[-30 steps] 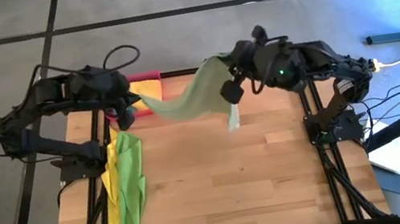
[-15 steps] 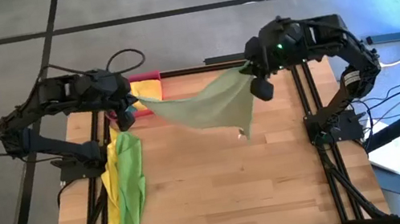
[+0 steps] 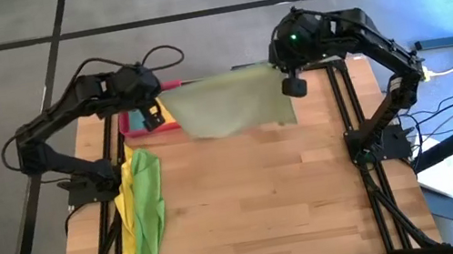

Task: Fold microfiber towels
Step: Fold the light green microfiber towel

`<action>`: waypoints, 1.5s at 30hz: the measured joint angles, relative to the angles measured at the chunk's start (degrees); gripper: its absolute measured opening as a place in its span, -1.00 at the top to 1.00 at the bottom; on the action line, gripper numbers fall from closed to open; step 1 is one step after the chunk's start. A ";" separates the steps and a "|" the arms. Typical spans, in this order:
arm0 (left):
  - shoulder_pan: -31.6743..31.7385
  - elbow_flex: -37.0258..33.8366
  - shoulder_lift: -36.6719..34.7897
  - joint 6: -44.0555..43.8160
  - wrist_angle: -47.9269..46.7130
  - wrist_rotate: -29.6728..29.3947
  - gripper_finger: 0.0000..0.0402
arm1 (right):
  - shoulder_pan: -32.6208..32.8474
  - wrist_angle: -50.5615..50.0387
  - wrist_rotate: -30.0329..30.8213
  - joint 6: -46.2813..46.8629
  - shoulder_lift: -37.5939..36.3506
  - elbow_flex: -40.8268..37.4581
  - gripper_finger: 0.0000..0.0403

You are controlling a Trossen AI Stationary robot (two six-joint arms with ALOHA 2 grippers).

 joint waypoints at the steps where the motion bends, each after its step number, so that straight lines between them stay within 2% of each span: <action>1: 0.00 0.00 -0.40 -0.43 -1.12 0.32 1.00 | -0.04 -0.28 -0.28 -0.81 -0.27 -0.73 0.98; 3: -0.30 0.02 -1.68 -2.07 -3.02 2.05 1.00 | 0.09 -0.84 -2.77 -0.78 -1.10 -2.09 0.98; 7: -3.19 0.09 -3.79 -8.60 -3.44 9.14 1.00 | 1.35 -1.59 -14.19 5.81 -3.59 -8.69 0.98; 11: -10.09 -1.28 -3.46 -15.29 -4.22 17.68 1.00 | 6.74 1.32 -20.56 9.80 -6.51 -22.16 0.98; 15: -19.87 -9.04 -2.95 -21.87 -2.93 21.63 1.00 | 13.44 11.59 -23.95 14.17 -9.19 -38.38 0.98; 21: -32.41 -24.90 -2.97 -32.31 10.50 26.51 1.00 | 23.87 29.00 -27.06 25.84 -11.26 -57.05 0.98; 27: -40.12 -34.62 -3.04 -41.32 26.39 28.84 1.00 | 32.94 42.40 -30.38 35.98 -11.29 -66.53 0.98; 32: -40.85 -40.47 -2.74 -42.24 33.31 28.93 1.00 | 36.80 49.93 -28.51 40.44 -11.29 -71.30 0.98; 37: -39.36 -44.95 -2.74 -42.27 35.59 26.86 1.00 | 37.08 47.85 -18.47 41.04 -11.29 -72.70 0.98; 42: -38.30 -46.93 -2.76 -41.81 36.17 21.65 1.00 | 36.36 46.82 -7.26 39.27 -11.29 -72.75 0.98; 45: -36.90 -47.52 -2.78 -40.62 36.96 20.13 1.00 | 35.24 46.51 -3.66 37.67 -11.25 -72.81 0.96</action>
